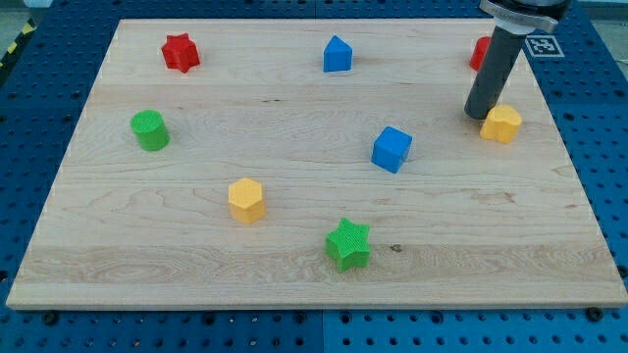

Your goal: Place the yellow heart parallel to the cube

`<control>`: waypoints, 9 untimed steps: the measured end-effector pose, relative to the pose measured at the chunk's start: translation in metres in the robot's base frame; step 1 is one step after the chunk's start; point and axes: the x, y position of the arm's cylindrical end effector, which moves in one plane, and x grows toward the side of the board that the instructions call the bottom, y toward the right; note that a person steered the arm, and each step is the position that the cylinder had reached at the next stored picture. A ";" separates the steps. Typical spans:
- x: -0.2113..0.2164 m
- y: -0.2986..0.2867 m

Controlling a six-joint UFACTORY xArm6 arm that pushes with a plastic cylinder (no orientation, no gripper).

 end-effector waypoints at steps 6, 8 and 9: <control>-0.009 -0.006; 0.046 0.007; 0.058 0.007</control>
